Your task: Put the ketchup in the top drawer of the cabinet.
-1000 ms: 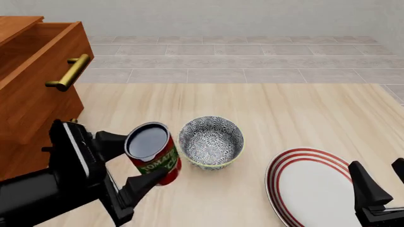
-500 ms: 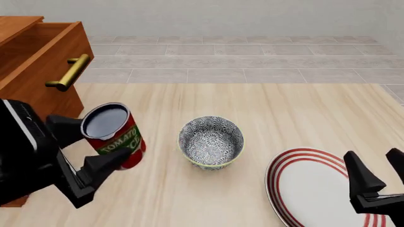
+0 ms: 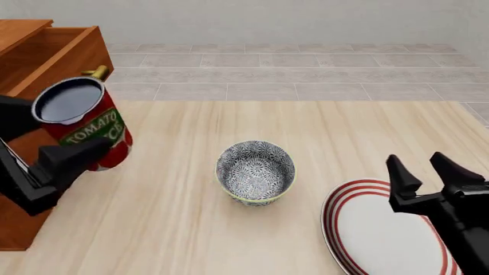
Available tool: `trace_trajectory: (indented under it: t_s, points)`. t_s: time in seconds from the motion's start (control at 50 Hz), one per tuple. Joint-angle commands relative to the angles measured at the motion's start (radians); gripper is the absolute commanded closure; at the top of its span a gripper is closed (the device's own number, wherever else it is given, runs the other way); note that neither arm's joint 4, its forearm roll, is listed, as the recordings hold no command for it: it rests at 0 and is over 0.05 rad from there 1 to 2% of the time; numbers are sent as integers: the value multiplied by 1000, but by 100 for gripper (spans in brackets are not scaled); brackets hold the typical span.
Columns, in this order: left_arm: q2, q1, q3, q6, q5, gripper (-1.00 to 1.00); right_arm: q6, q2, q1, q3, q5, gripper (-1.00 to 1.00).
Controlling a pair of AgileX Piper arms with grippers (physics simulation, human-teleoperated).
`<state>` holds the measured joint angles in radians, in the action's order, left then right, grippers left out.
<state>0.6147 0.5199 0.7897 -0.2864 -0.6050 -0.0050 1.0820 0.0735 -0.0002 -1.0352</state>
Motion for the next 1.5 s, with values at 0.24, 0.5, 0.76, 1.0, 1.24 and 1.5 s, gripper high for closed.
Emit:
trace_trajectory:
  t_s: [0.24, 0.5, 0.76, 1.0, 1.24, 1.5]
  points:
    - [40, -131, 275, -69, -129, 100, -23, -278, -5, 0, 262, -100]
    - [63, -169, 305, -109, -137, 100, -45, -580, -3, 0, 559, -100]
    - [109, -239, 351, -128, -147, 100, -84, -744, 10, 0, 707, -100]
    - [152, -344, 330, -167, -125, 100, -100, -731, 21, 0, 683, -100]
    - [236, -453, 354, -144, -89, 100, -103, -773, 23, 0, 726, -100]
    - [339, -564, 406, -117, -53, 100, -102, -740, 22, 0, 696, -100]
